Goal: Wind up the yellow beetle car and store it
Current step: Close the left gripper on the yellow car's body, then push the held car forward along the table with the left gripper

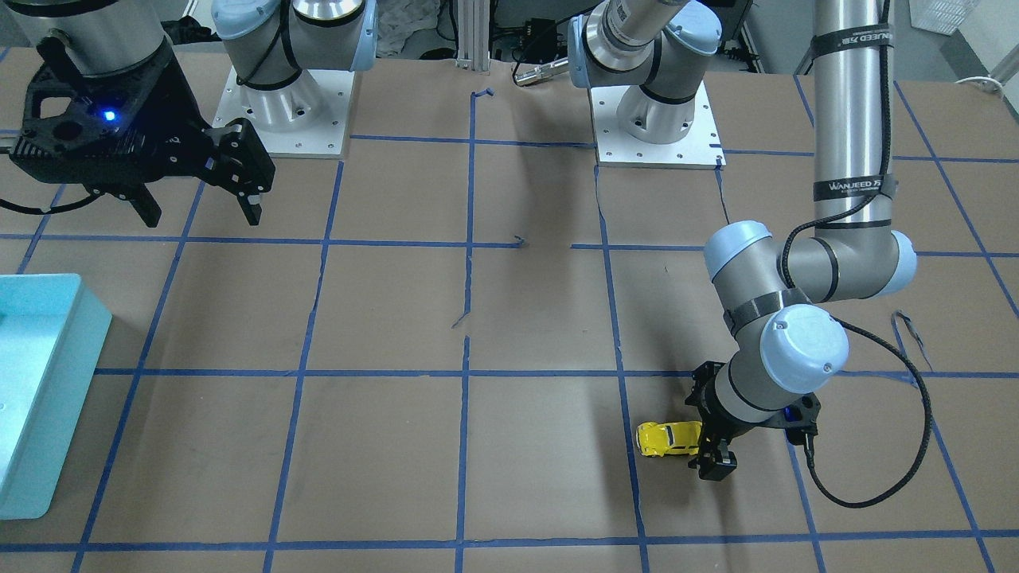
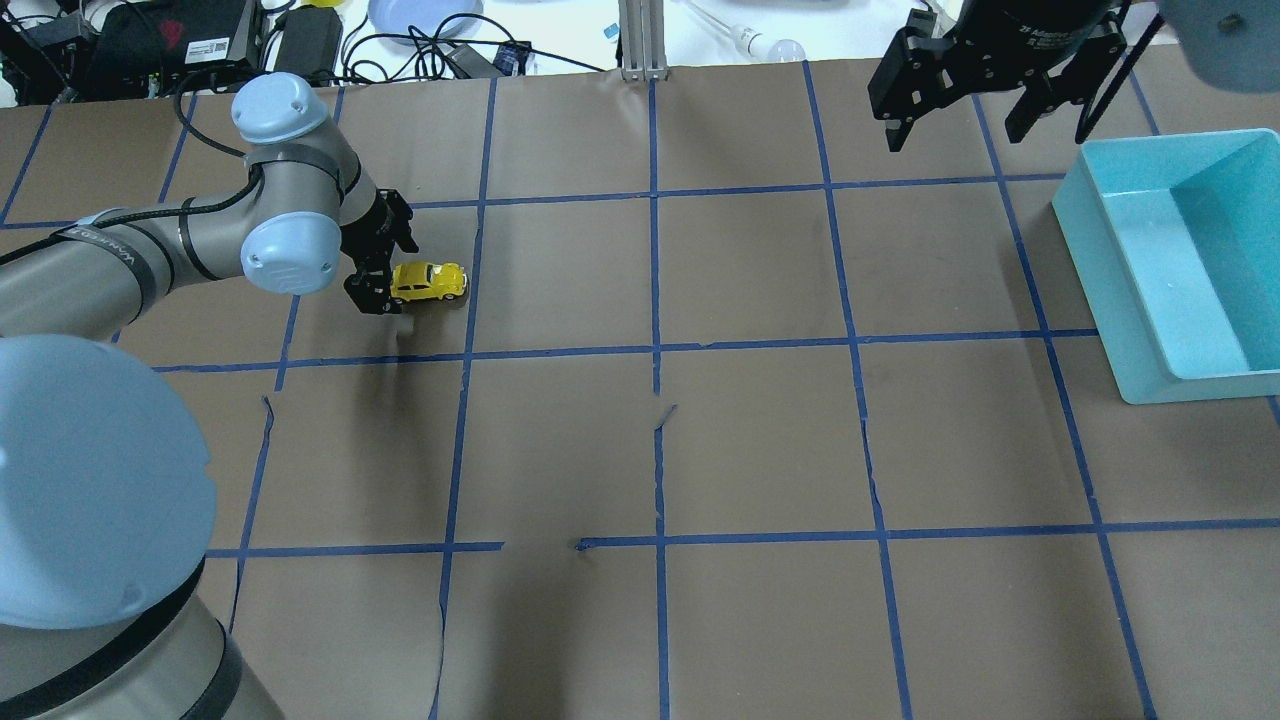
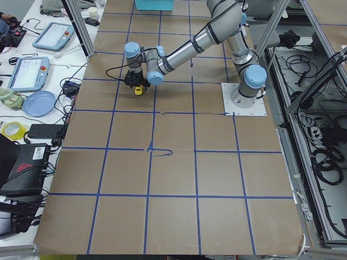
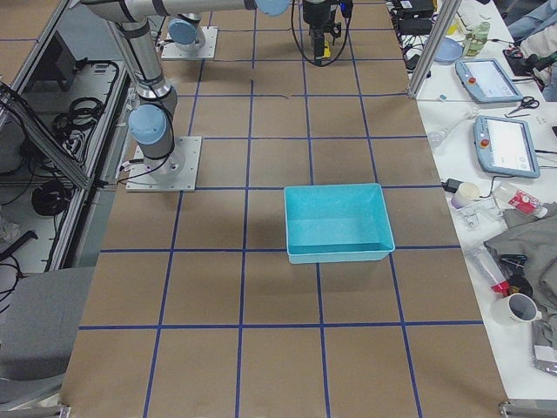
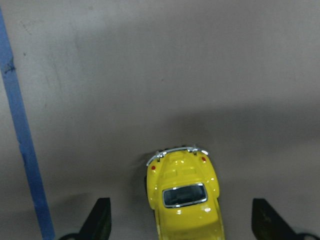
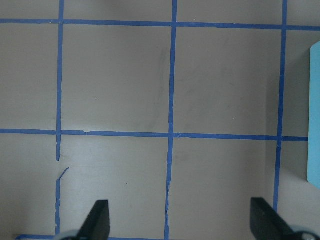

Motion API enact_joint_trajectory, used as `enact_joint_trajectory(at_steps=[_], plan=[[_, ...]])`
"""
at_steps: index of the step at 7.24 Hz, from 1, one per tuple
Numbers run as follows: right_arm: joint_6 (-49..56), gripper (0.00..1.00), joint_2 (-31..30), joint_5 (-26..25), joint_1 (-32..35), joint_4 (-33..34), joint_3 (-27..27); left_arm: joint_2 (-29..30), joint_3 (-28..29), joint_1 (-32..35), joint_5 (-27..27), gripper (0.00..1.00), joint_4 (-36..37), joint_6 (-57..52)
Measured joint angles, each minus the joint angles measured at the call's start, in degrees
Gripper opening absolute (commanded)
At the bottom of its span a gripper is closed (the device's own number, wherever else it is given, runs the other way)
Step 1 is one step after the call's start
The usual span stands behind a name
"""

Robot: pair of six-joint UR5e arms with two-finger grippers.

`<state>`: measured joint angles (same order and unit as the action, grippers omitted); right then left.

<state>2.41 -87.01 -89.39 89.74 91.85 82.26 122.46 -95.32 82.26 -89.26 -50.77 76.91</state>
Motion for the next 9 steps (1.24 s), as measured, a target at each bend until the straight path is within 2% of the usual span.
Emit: enact_joint_trajectory(at_steps=[2,3,4,5,9], plan=[[-0.03,1.0,0.0,0.0,0.0,0.0,0.0,0.14,-0.04,0.16,0.36,0.9,1.17,2.9],[-0.04,1.0,0.0,0.0,0.0,0.0,0.0,0.09,-0.05,0.3,0.61,0.7,1.38,3.43],[-0.04,1.0,0.0,0.0,0.0,0.0,0.0,0.02,-0.04,0.36,0.87,0.17,1.47,3.82],[-0.04,1.0,-0.02,0.0,0.0,0.0,0.0,-0.06,-0.06,0.36,1.45,0.0,1.47,4.02],[0.03,1.0,-0.07,0.0,0.03,0.0,0.0,-1.11,-0.2,0.44,4.58,0.0,0.91,3.97]])
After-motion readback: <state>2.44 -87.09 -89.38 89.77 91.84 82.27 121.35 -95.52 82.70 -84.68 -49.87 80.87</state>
